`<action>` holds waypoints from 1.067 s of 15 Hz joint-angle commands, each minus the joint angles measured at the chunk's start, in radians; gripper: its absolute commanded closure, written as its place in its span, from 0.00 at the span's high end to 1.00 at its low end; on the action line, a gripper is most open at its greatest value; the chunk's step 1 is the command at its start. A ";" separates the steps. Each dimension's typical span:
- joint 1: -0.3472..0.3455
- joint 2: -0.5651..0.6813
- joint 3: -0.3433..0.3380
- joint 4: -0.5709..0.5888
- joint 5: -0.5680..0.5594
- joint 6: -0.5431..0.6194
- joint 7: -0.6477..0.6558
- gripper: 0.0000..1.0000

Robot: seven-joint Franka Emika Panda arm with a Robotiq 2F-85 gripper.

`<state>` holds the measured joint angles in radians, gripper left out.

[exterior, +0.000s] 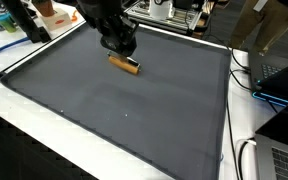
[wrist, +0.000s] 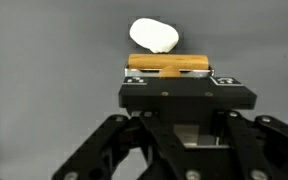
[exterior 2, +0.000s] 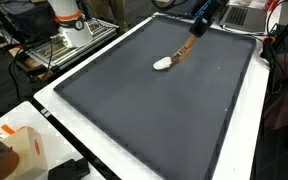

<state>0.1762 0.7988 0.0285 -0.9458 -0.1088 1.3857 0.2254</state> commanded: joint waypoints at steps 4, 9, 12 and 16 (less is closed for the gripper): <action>-0.011 0.023 0.006 0.034 0.025 -0.023 0.001 0.23; -0.030 -0.145 0.007 -0.137 0.043 0.043 0.020 0.23; -0.050 -0.261 0.007 -0.266 0.070 0.083 0.044 0.23; -0.066 -0.404 0.003 -0.430 0.125 0.163 0.108 0.23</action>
<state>0.1267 0.5404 0.0286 -1.1803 -0.0363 1.4647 0.2757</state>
